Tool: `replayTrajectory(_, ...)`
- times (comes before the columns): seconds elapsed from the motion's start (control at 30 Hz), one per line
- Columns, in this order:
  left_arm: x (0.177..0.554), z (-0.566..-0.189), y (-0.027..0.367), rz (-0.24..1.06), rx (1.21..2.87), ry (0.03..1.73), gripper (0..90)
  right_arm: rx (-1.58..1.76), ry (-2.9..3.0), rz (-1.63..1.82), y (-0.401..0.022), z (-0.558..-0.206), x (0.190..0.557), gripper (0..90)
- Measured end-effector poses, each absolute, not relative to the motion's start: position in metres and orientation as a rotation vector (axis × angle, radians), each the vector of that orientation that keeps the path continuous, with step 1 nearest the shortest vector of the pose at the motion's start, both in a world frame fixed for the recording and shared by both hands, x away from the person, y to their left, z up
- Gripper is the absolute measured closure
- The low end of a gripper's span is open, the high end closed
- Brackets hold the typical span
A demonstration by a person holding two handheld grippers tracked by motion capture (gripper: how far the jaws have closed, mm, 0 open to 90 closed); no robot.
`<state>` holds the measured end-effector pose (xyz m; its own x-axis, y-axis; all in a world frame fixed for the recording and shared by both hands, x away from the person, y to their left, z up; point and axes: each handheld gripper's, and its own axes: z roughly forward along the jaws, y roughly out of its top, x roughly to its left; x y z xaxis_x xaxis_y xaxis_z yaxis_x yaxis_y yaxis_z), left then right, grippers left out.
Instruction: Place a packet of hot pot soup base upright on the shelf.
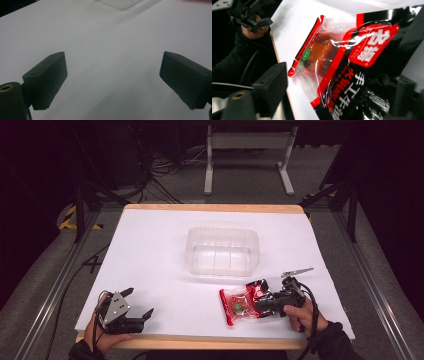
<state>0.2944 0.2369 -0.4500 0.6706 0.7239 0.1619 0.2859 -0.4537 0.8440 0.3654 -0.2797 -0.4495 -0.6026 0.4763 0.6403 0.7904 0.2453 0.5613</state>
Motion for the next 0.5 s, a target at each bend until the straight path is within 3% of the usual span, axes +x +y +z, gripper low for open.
replayTrajectory(0.07,0.295,-0.450,0.237,0.656,2.036,0.776,8.3,-1.167,-2.211,-1.284,-0.274,-0.450,0.367,39.0)
replayTrajectory(0.17,0.295,-0.449,0.237,0.655,2.034,0.775,8.3,-1.192,-2.252,-1.281,-0.270,-0.449,0.368,65.5)
replayTrajectory(0.27,0.295,-0.449,0.237,0.652,2.032,0.777,8.3,-1.189,-2.282,-1.312,-0.274,-0.446,0.365,81.9)
replayTrajectory(0.33,0.296,-0.449,0.236,0.652,2.029,0.779,8.3,-1.186,-2.298,-1.339,-0.276,-0.442,0.362,88.6)
replayTrajectory(0.5,0.298,-0.449,0.234,0.651,2.029,0.779,8.3,-1.154,-2.372,-1.414,-0.275,-0.429,0.354,90.0)
